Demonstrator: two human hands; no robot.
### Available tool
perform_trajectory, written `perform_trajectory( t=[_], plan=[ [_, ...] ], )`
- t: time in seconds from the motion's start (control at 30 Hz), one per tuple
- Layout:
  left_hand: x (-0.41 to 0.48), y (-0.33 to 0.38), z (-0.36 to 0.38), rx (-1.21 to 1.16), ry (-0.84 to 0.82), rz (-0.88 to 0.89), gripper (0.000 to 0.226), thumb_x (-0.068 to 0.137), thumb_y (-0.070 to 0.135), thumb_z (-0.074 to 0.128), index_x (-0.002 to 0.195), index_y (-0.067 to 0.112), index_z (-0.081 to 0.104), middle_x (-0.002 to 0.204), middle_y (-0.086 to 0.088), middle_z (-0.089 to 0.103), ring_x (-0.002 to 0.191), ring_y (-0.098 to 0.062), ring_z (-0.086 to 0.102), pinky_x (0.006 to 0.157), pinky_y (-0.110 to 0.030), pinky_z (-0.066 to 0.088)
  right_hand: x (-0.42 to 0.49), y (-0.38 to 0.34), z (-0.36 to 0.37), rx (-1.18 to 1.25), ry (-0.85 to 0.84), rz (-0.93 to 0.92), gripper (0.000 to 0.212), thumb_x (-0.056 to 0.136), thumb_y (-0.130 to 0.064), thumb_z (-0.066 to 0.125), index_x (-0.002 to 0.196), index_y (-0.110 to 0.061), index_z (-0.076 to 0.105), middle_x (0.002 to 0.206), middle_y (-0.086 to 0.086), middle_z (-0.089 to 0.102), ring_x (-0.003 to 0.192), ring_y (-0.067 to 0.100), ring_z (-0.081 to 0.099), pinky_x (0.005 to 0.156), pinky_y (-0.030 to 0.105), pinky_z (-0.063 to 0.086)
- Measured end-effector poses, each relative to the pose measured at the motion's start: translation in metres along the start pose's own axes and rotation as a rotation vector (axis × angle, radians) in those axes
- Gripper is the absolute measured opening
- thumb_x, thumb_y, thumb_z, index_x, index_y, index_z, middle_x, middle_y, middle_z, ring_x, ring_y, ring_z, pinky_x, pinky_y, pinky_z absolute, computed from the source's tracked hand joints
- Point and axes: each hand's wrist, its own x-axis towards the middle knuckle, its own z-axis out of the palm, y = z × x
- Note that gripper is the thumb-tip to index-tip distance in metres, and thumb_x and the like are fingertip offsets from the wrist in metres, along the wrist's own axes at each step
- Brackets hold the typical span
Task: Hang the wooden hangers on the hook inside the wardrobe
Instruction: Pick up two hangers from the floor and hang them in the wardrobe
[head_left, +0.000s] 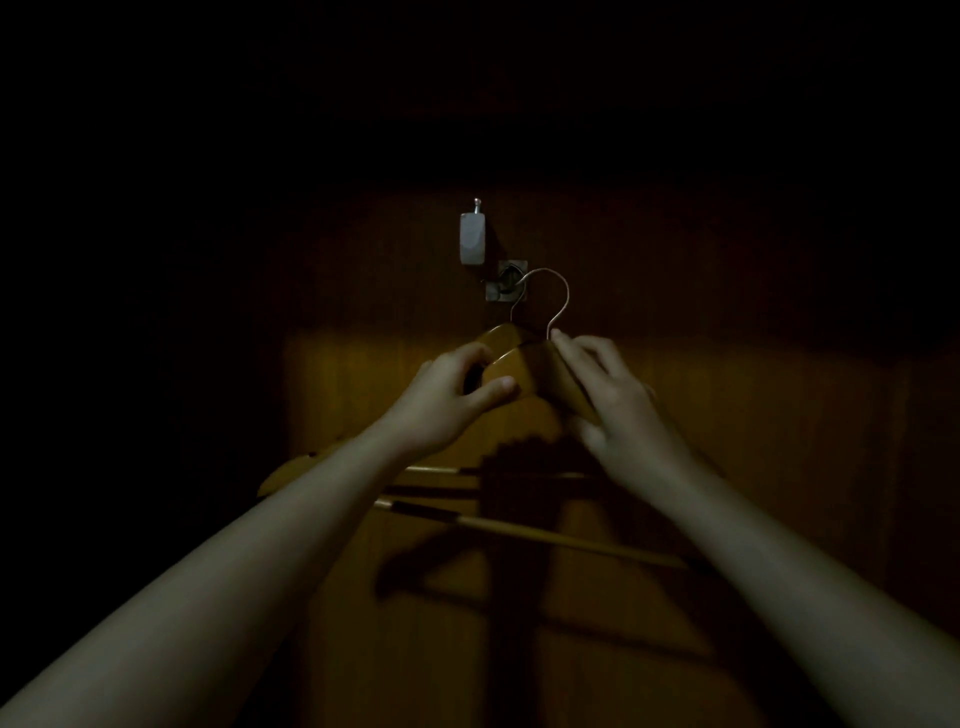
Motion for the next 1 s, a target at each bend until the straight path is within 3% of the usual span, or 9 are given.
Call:
perform_trajectory(
  t=[0.07, 0.13, 0.23, 0.37, 0.53, 0.67, 0.83, 1.0],
  plan=[
    [0.006, -0.003, 0.001, 0.185, 0.005, 0.028, 0.051, 0.085, 0.033, 0.061, 0.131, 0.02, 0.043, 0.114, 0.004, 0.055, 0.103, -0.012, 0.054, 0.085, -0.025, 0.047, 0.008, 0.004, 0.001, -0.019, 0.006, 0.013, 0.079, 0.085, -0.004, 0.059, 0.148, -0.024, 0.016, 0.14, -0.002, 0.03, 0.12, 0.022, 0.047, 0.093, 0.035, 0.046],
    [0.011, -0.01, 0.0, 0.517, 0.05, 0.078, 0.067, 0.083, 0.037, 0.062, 0.141, 0.023, 0.031, 0.135, 0.0, 0.046, 0.123, -0.018, 0.045, 0.105, -0.036, 0.035, 0.018, 0.007, 0.001, -0.043, 0.01, 0.018, 0.078, 0.085, -0.004, 0.058, 0.148, -0.023, 0.015, 0.14, -0.002, 0.03, 0.12, 0.021, 0.045, 0.092, 0.027, 0.041],
    [0.024, -0.02, -0.004, 0.711, 0.174, 0.093, 0.064, 0.09, 0.033, 0.053, 0.145, 0.023, 0.022, 0.149, 0.0, 0.035, 0.137, -0.018, 0.031, 0.114, -0.039, 0.016, 0.041, 0.009, 0.001, -0.055, 0.015, 0.023, 0.077, 0.085, -0.003, 0.057, 0.148, -0.021, 0.017, 0.139, 0.0, 0.032, 0.121, 0.021, 0.044, 0.093, 0.028, 0.04],
    [0.041, -0.031, -0.005, 0.671, 0.179, -0.033, 0.064, 0.093, 0.031, 0.048, 0.147, 0.022, 0.015, 0.155, -0.001, 0.024, 0.144, -0.018, 0.018, 0.118, -0.042, 0.01, 0.064, 0.008, 0.008, -0.087, 0.012, 0.03, 0.07, 0.085, 0.0, 0.054, 0.146, -0.018, 0.024, 0.139, 0.003, 0.036, 0.127, 0.024, 0.039, 0.103, 0.037, 0.038],
    [0.037, -0.05, 0.001, 0.55, 0.165, -0.085, 0.065, 0.093, 0.027, 0.048, 0.147, 0.022, 0.013, 0.157, -0.002, 0.018, 0.146, -0.018, 0.008, 0.117, -0.04, 0.016, 0.071, 0.005, 0.02, -0.157, -0.046, 0.015, 0.064, 0.085, -0.007, 0.059, 0.142, -0.015, 0.032, 0.143, 0.004, 0.038, 0.132, 0.023, 0.036, 0.105, 0.031, 0.029],
    [0.031, -0.064, 0.009, 0.546, 0.172, -0.121, 0.063, 0.094, 0.029, 0.045, 0.147, 0.024, 0.011, 0.159, 0.004, 0.006, 0.147, -0.014, -0.002, 0.118, -0.045, 0.016, 0.063, 0.002, 0.028, -0.093, -0.083, 0.111, 0.066, 0.088, -0.012, 0.057, 0.145, -0.011, 0.024, 0.149, 0.003, 0.031, 0.136, 0.02, 0.03, 0.11, 0.027, 0.022],
    [0.031, -0.069, 0.02, 0.551, 0.188, -0.131, 0.058, 0.095, 0.034, 0.041, 0.145, 0.027, 0.014, 0.159, 0.004, 0.001, 0.147, -0.015, -0.003, 0.116, -0.05, 0.014, 0.055, 0.008, 0.035, -0.127, -0.018, 0.126, 0.066, 0.091, -0.018, 0.055, 0.147, -0.013, 0.02, 0.151, 0.002, 0.031, 0.136, 0.019, 0.032, 0.11, 0.025, 0.024],
    [0.029, -0.063, 0.024, 0.571, 0.173, -0.213, 0.061, 0.096, 0.043, 0.031, 0.148, 0.027, 0.003, 0.159, 0.003, -0.005, 0.147, -0.017, -0.007, 0.116, -0.051, 0.003, 0.043, 0.001, 0.029, -0.175, -0.069, 0.103, 0.068, 0.093, -0.026, 0.05, 0.148, -0.015, 0.011, 0.157, -0.001, 0.018, 0.141, 0.016, 0.022, 0.112, 0.025, 0.019]
  ],
)
